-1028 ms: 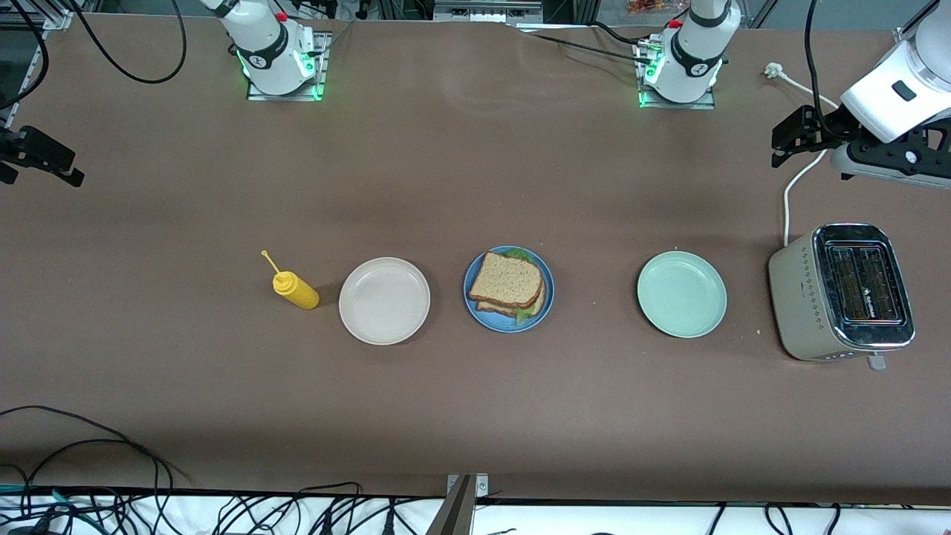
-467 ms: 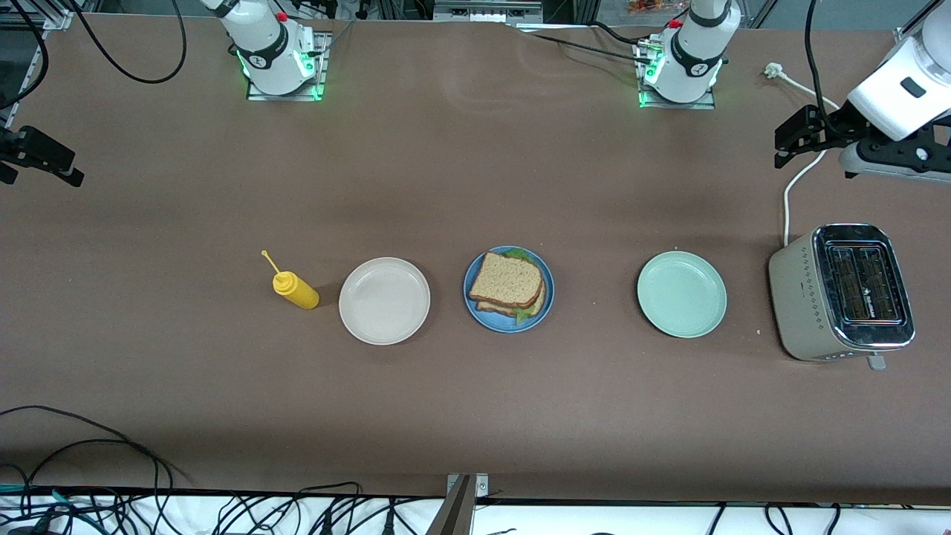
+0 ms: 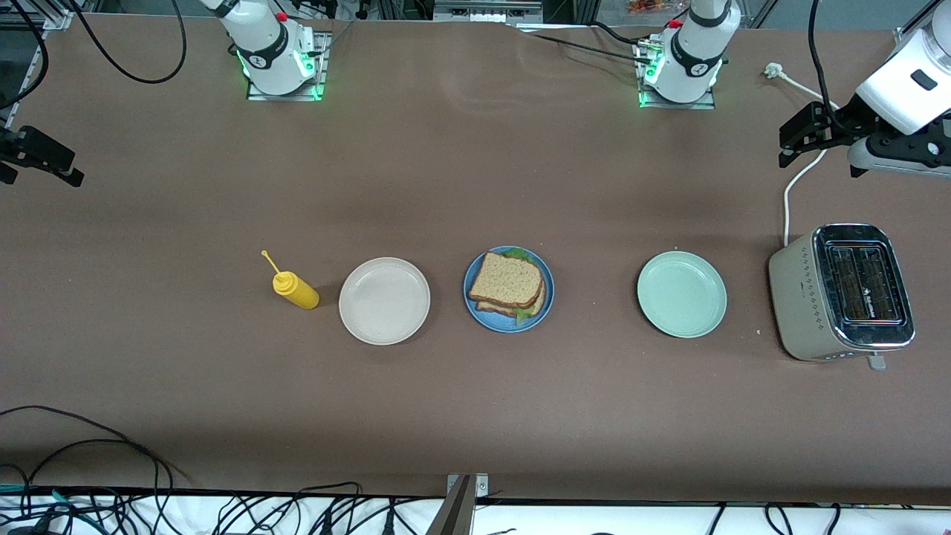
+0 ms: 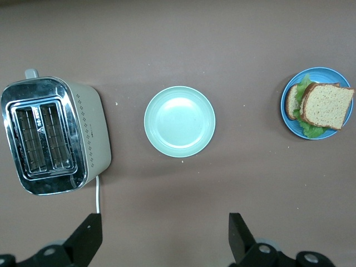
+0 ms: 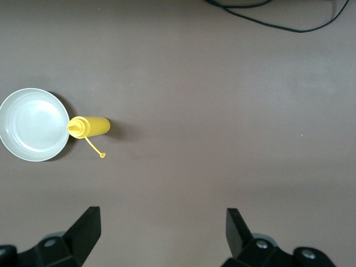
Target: Make sandwich in blue plate with both arms
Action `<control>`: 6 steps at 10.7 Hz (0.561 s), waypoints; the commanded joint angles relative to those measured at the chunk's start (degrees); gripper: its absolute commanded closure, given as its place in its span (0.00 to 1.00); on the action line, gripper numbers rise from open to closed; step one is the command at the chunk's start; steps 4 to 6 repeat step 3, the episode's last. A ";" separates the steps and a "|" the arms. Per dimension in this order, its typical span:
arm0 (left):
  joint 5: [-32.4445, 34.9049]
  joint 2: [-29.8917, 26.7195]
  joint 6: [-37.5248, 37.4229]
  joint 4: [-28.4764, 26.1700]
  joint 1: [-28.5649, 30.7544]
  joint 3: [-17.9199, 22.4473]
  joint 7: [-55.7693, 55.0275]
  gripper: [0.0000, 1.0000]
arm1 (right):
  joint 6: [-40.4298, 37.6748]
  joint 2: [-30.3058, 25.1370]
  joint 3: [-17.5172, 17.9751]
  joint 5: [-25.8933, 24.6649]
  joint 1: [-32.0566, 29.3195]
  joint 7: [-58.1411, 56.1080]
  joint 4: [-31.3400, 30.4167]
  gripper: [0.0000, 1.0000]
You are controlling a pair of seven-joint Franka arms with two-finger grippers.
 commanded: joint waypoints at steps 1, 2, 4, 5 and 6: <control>-0.98 0.78 -1.18 1.73 -0.46 0.62 -0.34 0.00 | -0.92 0.37 0.13 0.58 -0.52 0.63 1.41 0.00; -0.98 0.78 -1.18 1.73 -0.46 0.62 -0.42 0.00 | -0.92 0.37 0.13 0.49 -0.52 0.63 1.41 0.00; -0.89 0.78 -1.18 1.73 -0.46 0.62 -0.34 0.00 | -0.92 0.37 0.13 0.58 -0.52 0.54 1.41 0.00; -0.89 0.78 -1.18 1.73 -0.46 0.62 -0.34 0.00 | -0.92 0.37 0.13 0.58 -0.52 0.54 1.41 0.00; -0.89 0.78 -1.18 1.73 -0.46 0.62 -0.34 0.00 | -0.92 0.37 0.13 0.58 -0.52 0.54 1.41 0.00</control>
